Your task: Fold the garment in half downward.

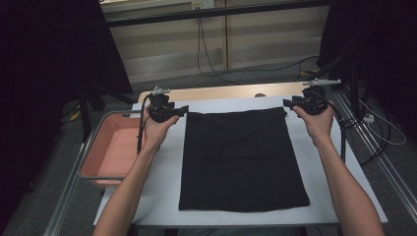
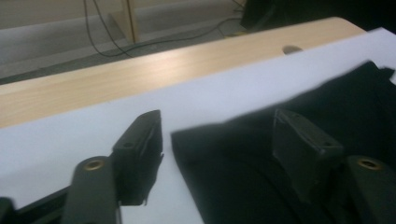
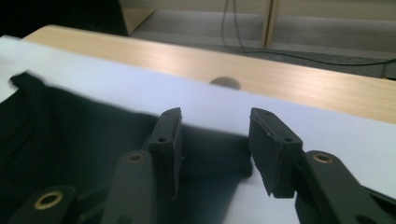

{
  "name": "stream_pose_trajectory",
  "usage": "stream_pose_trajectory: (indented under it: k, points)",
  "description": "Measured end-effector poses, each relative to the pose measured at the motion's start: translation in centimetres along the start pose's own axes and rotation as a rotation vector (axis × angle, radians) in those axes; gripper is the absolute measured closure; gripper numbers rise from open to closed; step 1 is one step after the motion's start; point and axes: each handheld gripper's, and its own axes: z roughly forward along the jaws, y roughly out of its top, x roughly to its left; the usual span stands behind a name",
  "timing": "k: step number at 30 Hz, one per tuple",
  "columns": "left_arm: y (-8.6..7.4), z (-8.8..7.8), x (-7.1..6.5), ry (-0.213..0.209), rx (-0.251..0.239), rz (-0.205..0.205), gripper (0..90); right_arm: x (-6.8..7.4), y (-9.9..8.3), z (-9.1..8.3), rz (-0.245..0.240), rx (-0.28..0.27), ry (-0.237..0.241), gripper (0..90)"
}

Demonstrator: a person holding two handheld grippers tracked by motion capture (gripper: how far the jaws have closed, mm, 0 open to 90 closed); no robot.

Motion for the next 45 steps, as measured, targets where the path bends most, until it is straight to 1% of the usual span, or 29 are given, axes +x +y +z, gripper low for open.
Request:
stream_pose_trajectory:
  k: [1, 3, 4, 6, 7, 8, 11, 12, 13, 16, 17, 18, 19, 20, 22, 23, 25, 26, 27, 28, 29, 30, 32, 34, 36, 39, 40, 42, 45]
  points:
    - [-0.6, -0.2, -0.5, -0.007, 0.012, 0.013, 28.6, 0.3, -0.3, -0.2, -0.008, 0.004, 0.007, 57.4]
    - [-1.6, -0.4, -1.4, -0.026, 0.007, 0.022, 25.0, 1.0, -1.1, -0.7, -0.028, 0.012, 0.037, 60.5]
    - [-2.0, -0.5, -1.8, -0.031, 0.02, 0.039, 23.9, 1.5, -1.6, -0.9, -0.054, 0.031, 0.046, 62.5]
    - [-2.9, -0.4, -2.5, -0.039, 0.037, 0.066, 22.5, 2.3, -2.5, -1.1, -0.109, 0.062, 0.022, 67.0]
    - [-3.3, -0.3, -2.9, -0.043, 0.047, 0.078, 22.1, 2.7, -2.9, -1.1, -0.127, 0.074, 0.007, 67.9]
    - [-3.6, -0.2, -3.2, -0.056, 0.059, 0.082, 21.7, 3.0, -3.3, -1.1, -0.133, 0.087, 0.014, 69.3]
    - [-4.3, 0.1, -4.4, -0.092, 0.082, 0.104, 21.5, 4.0, -4.5, -0.8, -0.139, 0.123, 0.084, 71.6]
    - [-4.5, 0.2, -4.8, -0.1, 0.092, 0.114, 22.6, 4.5, -5.0, -0.7, -0.141, 0.136, 0.114, 72.1]
    - [-4.6, 0.4, -5.3, -0.128, 0.103, 0.111, 23.9, 4.9, -5.3, -0.6, -0.139, 0.141, 0.138, 72.3]
    - [-5.2, 1.1, -6.7, -0.169, 0.126, 0.129, 28.8, 6.0, -6.1, 0.0, -0.16, 0.153, 0.18, 73.0]
    - [-5.5, 1.5, -7.3, -0.191, 0.151, 0.144, 31.1, 6.2, -6.2, 0.1, -0.162, 0.159, 0.186, 73.0]
    - [-5.8, 1.7, -7.8, -0.191, 0.163, 0.167, 34.1, 6.5, -6.3, 0.4, -0.178, 0.172, 0.188, 73.0]
    - [-6.0, 2.0, -8.1, -0.204, 0.174, 0.168, 36.4, 6.6, -6.4, 0.7, -0.191, 0.177, 0.191, 73.0]
    - [-6.2, 2.2, -8.4, -0.222, 0.185, 0.161, 39.0, 6.6, -6.6, 0.9, -0.182, 0.182, 0.199, 73.0]
    - [-6.7, 2.8, -9.2, -0.255, 0.204, 0.182, 44.1, 6.7, -6.9, 1.3, -0.18, 0.201, 0.215, 72.9]
    - [-6.9, 3.0, -9.5, -0.259, 0.217, 0.188, 46.0, 6.7, -7.1, 1.4, -0.181, 0.208, 0.226, 71.6]
    - [-7.2, 3.0, -9.8, -0.292, 0.229, 0.203, 57.5, 6.9, -7.3, 1.5, -0.187, 0.22, 0.246, 69.4]
    - [-7.4, 2.9, -9.9, -0.304, 0.228, 0.209, 67.5, 7.0, -7.4, 1.5, -0.188, 0.217, 0.257, 68.6]
    - [-7.4, 2.9, -9.9, -0.304, 0.228, 0.209, 73.5, 7.1, -7.4, 1.5, -0.186, 0.224, 0.273, 67.3]
    - [-7.4, 2.7, -10.0, -0.343, 0.235, 0.215, 78.6, 7.2, -7.5, 1.5, -0.187, 0.233, 0.293, 66.4]
    - [-7.4, 2.4, -10.0, -0.346, 0.234, 0.219, 83.4, 7.4, -7.6, 1.5, -0.193, 0.237, 0.298, 67.0]
    - [-7.4, 2.1, -10.0, -0.353, 0.232, 0.223, 85.0, 7.6, -7.7, 1.5, -0.204, 0.257, 0.301, 69.0]
    - [-7.5, 1.6, -10.1, -0.361, 0.226, 0.23, 85.0, 7.9, -8.0, 1.6, -0.226, 0.281, 0.324, 69.3]
    - [-7.7, 1.1, -10.3, -0.364, 0.222, 0.237, 83.2, 8.1, -8.1, 1.4, -0.228, 0.287, 0.351, 78.1]
    - [-7.7, 0.5, -10.5, -0.37, 0.217, 0.245, 81.0, 8.3, -8.0, 1.1, -0.246, 0.286, 0.355, 85.5]
    - [-7.8, -0.5, -10.7, -0.378, 0.21, 0.255, 81.0, 8.5, -7.7, 0.2, -0.249, 0.267, 0.367, 86.9]
    - [-7.9, -0.9, -10.8, -0.359, 0.21, 0.268, 81.0, 8.6, -7.7, -0.2, -0.255, 0.261, 0.37, 86.9]
    - [-8.1, -1.5, -10.9, -0.388, 0.214, 0.275, 81.0, 8.8, -7.7, -0.9, -0.267, 0.256, 0.369, 87.0]
    - [-8.8, -2.4, -11.2, -0.39, 0.216, 0.287, 80.9, 9.2, -8.1, -1.9, -0.279, 0.252, 0.374, 86.9]
